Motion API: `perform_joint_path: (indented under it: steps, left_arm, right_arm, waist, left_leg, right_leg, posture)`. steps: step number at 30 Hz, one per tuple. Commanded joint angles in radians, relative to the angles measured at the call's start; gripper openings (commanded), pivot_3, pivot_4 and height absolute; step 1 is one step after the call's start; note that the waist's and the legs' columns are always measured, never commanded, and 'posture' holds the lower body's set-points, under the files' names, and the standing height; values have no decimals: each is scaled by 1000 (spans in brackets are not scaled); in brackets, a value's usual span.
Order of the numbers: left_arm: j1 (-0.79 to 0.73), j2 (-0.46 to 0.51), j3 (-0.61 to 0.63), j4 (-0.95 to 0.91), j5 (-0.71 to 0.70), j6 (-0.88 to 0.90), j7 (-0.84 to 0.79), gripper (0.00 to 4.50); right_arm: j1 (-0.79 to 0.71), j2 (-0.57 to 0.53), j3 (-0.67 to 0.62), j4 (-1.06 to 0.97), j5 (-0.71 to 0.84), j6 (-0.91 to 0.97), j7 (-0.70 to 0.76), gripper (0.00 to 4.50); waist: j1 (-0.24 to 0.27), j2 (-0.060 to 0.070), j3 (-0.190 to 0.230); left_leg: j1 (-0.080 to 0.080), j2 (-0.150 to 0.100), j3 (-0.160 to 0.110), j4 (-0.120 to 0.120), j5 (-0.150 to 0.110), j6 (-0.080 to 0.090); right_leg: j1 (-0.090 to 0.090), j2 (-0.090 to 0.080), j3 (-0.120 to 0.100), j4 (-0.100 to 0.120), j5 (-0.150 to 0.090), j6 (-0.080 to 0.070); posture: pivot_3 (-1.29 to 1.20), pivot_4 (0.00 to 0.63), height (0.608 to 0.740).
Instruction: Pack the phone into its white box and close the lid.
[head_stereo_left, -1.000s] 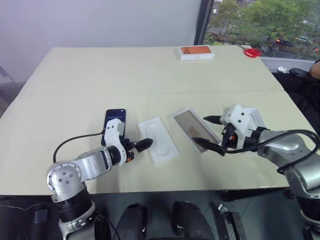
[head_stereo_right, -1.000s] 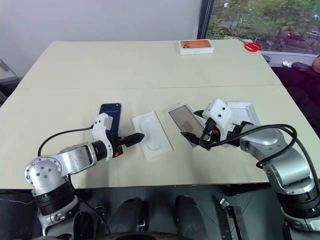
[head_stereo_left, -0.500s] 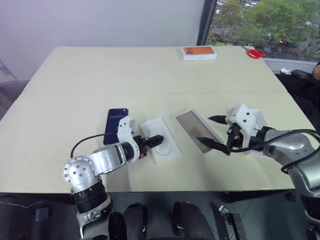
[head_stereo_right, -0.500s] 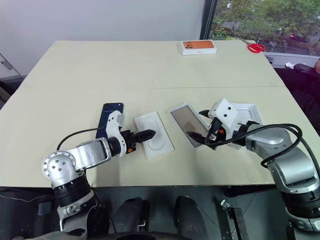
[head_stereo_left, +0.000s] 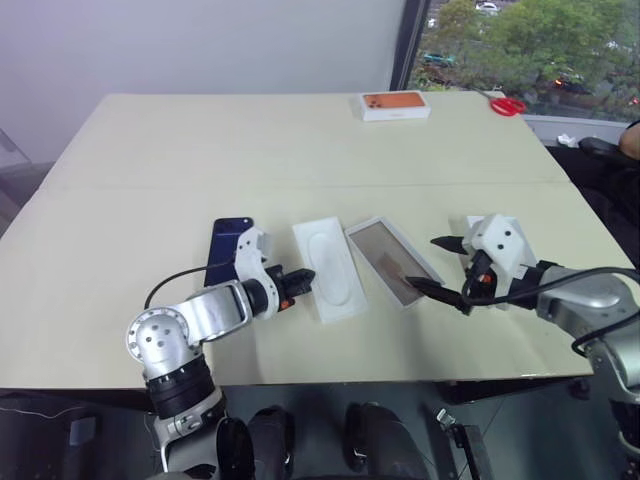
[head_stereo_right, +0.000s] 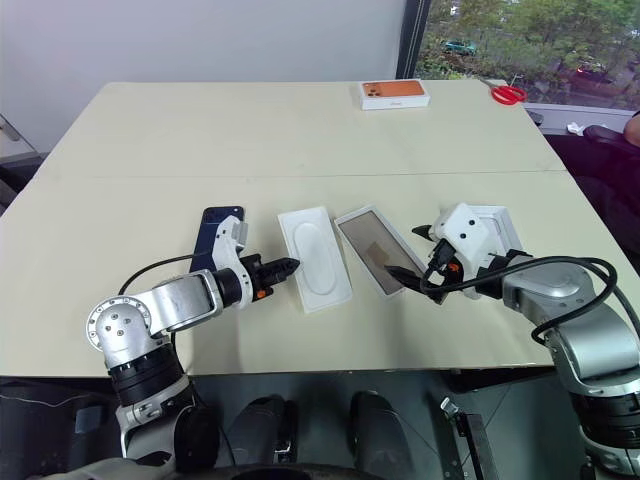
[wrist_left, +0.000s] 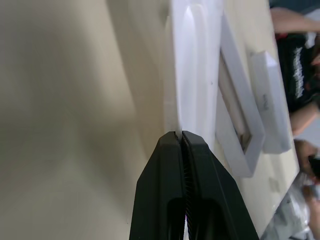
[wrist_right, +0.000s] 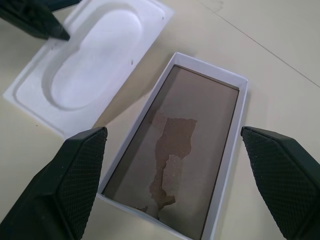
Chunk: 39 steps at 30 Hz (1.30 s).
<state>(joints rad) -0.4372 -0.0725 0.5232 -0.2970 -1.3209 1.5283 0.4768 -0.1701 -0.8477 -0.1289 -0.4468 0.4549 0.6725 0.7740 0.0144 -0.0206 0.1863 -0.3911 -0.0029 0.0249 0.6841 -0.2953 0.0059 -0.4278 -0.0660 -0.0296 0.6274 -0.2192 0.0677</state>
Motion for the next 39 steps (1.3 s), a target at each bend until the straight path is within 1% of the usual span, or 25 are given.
perform_joint_path:
  steps: [1, 4, 7, 11, 14, 19, 24, 32, 39]
  left_arm:
    - [1, 34, -23, -10, -174, -93, 56, 52]
    - [-24, 28, -111, 35, -333, -222, 175, 52]
    - [-30, 42, -215, 64, -448, -328, 266, 52]
    - [-41, 13, -353, 118, -517, -454, 368, 52]
    - [-57, -7, -415, 165, -523, -527, 403, 52]
    - [-117, -25, -461, 247, -507, -602, 394, 52]
    - [-156, -35, -497, 314, -468, -635, 403, 52]
    - [-232, -80, -513, 397, -376, -660, 382, 52]
    - [-258, -110, -509, 433, -349, -646, 388, 52]
  right_arm:
    - [-3, -16, -44, -13, 2, -11, 3, 4500]
    - [-9, -32, -66, 5, -6, -21, 9, 4500]
    - [-14, -49, -88, 21, -7, -25, 18, 4500]
    - [-7, -83, -121, 61, -25, -44, 34, 4500]
    - [-2, -97, -136, 80, -31, -53, 40, 4500]
    - [-3, -98, -137, 80, -38, -52, 43, 4500]
    - [-3, -98, -142, 67, -38, -40, 37, 4500]
    - [1, -93, -149, 46, -36, -24, 22, 4500]
    - [6, -90, -153, 50, -36, -26, 12, 4500]
  waist:
    - [0, 0, 0]
    - [3, 0, 0]
    - [23, 0, 0]
    - [27, 0, 0]
    - [27, 0, 0]
    - [25, 0, 0]
    - [26, 0, 0]
    - [26, 0, 0]
    - [26, 0, 0]
  left_leg:
    - [0, 0, 0, 0, 0, 0]
    - [0, 0, 0, 0, 0, 0]
    - [0, -1, 0, 0, 0, 0]
    - [-1, -1, 0, 0, 0, -1]
    - [-1, -1, 1, 0, 0, 0]
    - [-1, -1, 1, 0, 0, 0]
    - [-1, -1, 1, 0, 0, 0]
    - [-1, -1, 1, 0, 0, 0]
    - [-1, -1, 1, 0, 0, 0]
  right_leg:
    - [0, 0, 0, 0, 0, 0]
    - [0, -1, 0, 0, 0, 0]
    - [0, -2, 0, -1, 0, 0]
    - [0, -2, 0, -1, 0, 0]
    - [1, -2, 0, -2, 0, -1]
    - [1, 0, 0, -3, 0, -1]
    - [1, 1, 0, -4, 0, -1]
    - [1, 1, 0, -5, 0, -1]
    - [1, 1, 0, -6, 0, -1]
  posture:
    - [0, 150, 740]
    - [0, 150, 740]
    - [0, 150, 740]
    - [0, 150, 740]
    - [0, 150, 740]
    - [0, 150, 740]
    - [0, 150, 740]
    - [0, 150, 740]
    - [0, 150, 740]
